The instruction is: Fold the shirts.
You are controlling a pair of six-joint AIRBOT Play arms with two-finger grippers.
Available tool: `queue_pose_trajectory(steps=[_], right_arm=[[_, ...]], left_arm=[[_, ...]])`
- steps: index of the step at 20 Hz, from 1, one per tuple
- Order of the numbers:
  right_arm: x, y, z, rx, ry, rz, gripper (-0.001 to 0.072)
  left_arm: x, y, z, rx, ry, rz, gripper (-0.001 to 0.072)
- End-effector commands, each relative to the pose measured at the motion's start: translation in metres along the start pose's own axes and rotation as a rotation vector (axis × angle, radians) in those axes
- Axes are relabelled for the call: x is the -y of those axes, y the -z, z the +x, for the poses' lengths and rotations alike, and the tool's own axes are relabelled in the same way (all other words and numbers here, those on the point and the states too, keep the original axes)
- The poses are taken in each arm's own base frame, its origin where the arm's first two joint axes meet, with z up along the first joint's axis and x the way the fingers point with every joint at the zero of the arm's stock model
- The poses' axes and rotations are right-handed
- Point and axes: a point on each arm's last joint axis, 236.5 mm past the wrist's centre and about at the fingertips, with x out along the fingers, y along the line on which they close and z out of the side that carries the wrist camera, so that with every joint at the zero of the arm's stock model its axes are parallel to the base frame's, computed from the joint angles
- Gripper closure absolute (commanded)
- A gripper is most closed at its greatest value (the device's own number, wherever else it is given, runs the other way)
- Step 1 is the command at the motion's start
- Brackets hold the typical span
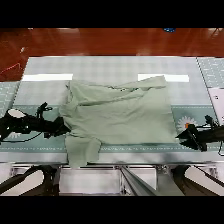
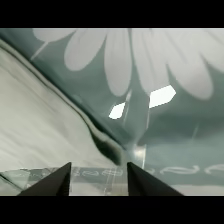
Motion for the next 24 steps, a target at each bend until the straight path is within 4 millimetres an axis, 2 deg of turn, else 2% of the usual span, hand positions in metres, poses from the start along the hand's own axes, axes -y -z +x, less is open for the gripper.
queue_pose_trajectory(steps=[1, 4, 7, 8, 10, 12, 13, 14, 15, 17, 19, 21, 22, 24], right_arm=[[-0.002, -0.007, 0.008, -0.007, -0.028, 0.02, 0.03], [-0.007, -0.018, 0.009, 0.035, -0.041, 0.014, 0.03], [-0.021, -0.016, 0.024, 0.016, 0.001, -0.073, 0.0303], [-0.031, -0.018, 0.027, 0.025, -0.005, -0.101, 0.0343], [-0.055, -0.02, 0.025, 0.033, -0.05, -0.196, 0.0688], [-0.084, -0.021, 0.011, 0.034, -0.133, -0.267, 0.0688], [-0.101, -0.024, -0.002, 0.053, -0.172, -0.309, 0.0688], [-0.116, -0.031, -0.018, 0.097, -0.193, -0.348, 0.0688], [-0.135, -0.04, -0.042, 0.162, -0.207, -0.399, 0.0688], [-0.18, -0.049, -0.098, 0.314, -0.251, -0.52, 0.0688], [-0.241, -0.04, -0.158, 0.519, -0.281, -0.686, 0.0688], [-0.3, -0.017, -0.215, 0.717, -0.308, -0.841, 0.0688], [-0.328, 0.002, -0.247, 0.815, -0.338, -0.906, 0.0688], [-0.368, 0.041, -0.312, 1.005, -0.394, -1.013, 0.0688]], left_arm=[[0.0, -0.004, 0.0, 0.018, -0.001, -0.003, 0.0688], [0.001, -0.006, 0.0, 0.027, 0.003, -0.006, 0.0688], [0.0, -0.008, 0.0, 0.034, 0.001, -0.006, 0.0688], [0.0, -0.007, 0.0, 0.032, 0.002, -0.006, 0.0688], [0.002, -0.007, 0.0, 0.029, 0.009, -0.007, 0.0688], [0.007, -0.011, -0.005, 0.037, 0.015, 0.01, 0.0688], [0.015, -0.016, -0.012, 0.047, 0.027, 0.028, 0.0688], [0.032, -0.025, -0.024, 0.075, 0.061, 0.068, 0.0688], [0.055, -0.038, -0.042, 0.123, 0.113, 0.109, 0.0688], [0.122, -0.069, -0.1, 0.305, 0.262, 0.231, 0.0688], [0.201, -0.087, -0.183, 0.539, 0.406, 0.391, 0.0688], [0.261, -0.082, -0.266, 0.744, 0.452, 0.55, 0.0689], [0.286, -0.072, -0.302, 0.822, 0.46, 0.632, 0.0689], [0.329, -0.044, -0.367, 0.972, 0.44, 0.798, 0.0688]])
